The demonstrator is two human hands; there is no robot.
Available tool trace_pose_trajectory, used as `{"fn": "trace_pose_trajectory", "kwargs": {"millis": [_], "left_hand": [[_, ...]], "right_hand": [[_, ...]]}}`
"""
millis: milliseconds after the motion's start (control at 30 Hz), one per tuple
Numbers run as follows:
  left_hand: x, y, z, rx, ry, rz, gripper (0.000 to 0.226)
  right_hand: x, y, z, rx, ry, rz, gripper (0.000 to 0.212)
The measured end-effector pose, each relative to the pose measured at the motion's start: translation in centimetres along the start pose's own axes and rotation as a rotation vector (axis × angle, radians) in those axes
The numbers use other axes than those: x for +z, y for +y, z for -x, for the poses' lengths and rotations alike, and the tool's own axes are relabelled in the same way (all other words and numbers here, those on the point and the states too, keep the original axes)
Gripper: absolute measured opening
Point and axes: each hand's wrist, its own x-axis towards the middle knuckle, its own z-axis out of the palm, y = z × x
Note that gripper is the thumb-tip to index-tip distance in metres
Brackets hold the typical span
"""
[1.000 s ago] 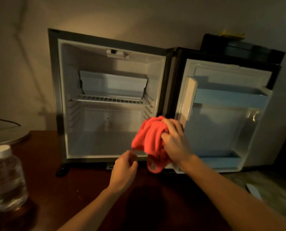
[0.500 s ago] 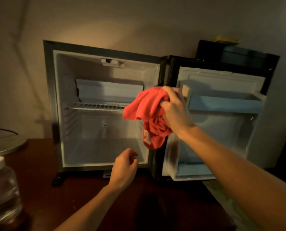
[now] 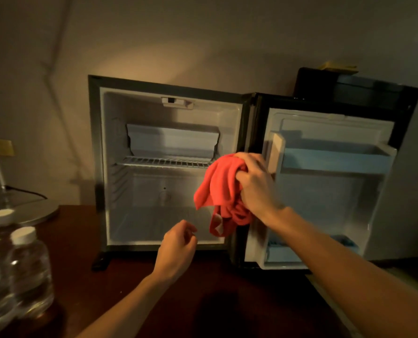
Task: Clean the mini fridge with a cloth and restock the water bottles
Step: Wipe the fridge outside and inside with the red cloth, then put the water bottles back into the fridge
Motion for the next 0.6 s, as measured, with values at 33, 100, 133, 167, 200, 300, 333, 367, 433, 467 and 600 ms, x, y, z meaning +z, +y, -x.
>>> {"fn": "trace_pose_trajectory", "kwargs": {"millis": [33, 100, 133, 167, 200, 300, 333, 367, 433, 467, 600], "left_hand": [[-0.4, 0.0, 0.1, -0.002, 0.005, -0.007, 0.015], [-1.6, -0.3, 0.4, -0.011, 0.025, -0.012, 0.014], [-2.4, -0.5, 0.6, -0.018, 0.028, -0.020, 0.012], [-3.2, -0.7, 0.7, -0.020, 0.027, -0.030, 0.012], [-4.1, -1.1, 0.9, -0.024, 0.025, -0.042, 0.015], [-7.3, -2.3, 2.0, -0.064, 0.036, -0.096, 0.013], [-8.5, -2.7, 2.5, -0.087, 0.055, -0.117, 0.014], [-9.8, -3.3, 3.1, -0.111, 0.082, -0.138, 0.016], [-12.5, -4.1, 4.3, -0.143, 0.146, -0.185, 0.018], [-13.9, -4.5, 4.9, -0.148, 0.178, -0.203, 0.014], [-18.5, -4.6, 6.8, -0.086, 0.263, -0.273, 0.005]], "right_hand": [[0.0, -0.6, -0.4, 0.000, 0.011, -0.025, 0.016], [0.6, -2.2, -0.6, -0.021, -0.032, -0.076, 0.022], [1.2, -3.2, -0.3, -0.023, -0.077, -0.105, 0.022], [2.1, -4.2, 0.1, -0.016, -0.128, -0.134, 0.022], [3.1, -5.1, 0.6, -0.008, -0.180, -0.157, 0.020], [6.3, -8.1, 1.7, 0.038, -0.324, -0.233, 0.020], [7.2, -9.2, 1.9, 0.053, -0.361, -0.252, 0.020], [8.0, -10.3, 1.9, 0.058, -0.391, -0.262, 0.020], [9.2, -12.6, 1.6, 0.040, -0.431, -0.278, 0.020], [9.7, -13.7, 1.3, 0.030, -0.431, -0.298, 0.020], [11.2, -17.7, -1.1, -0.009, -0.368, -0.405, 0.027]]}}
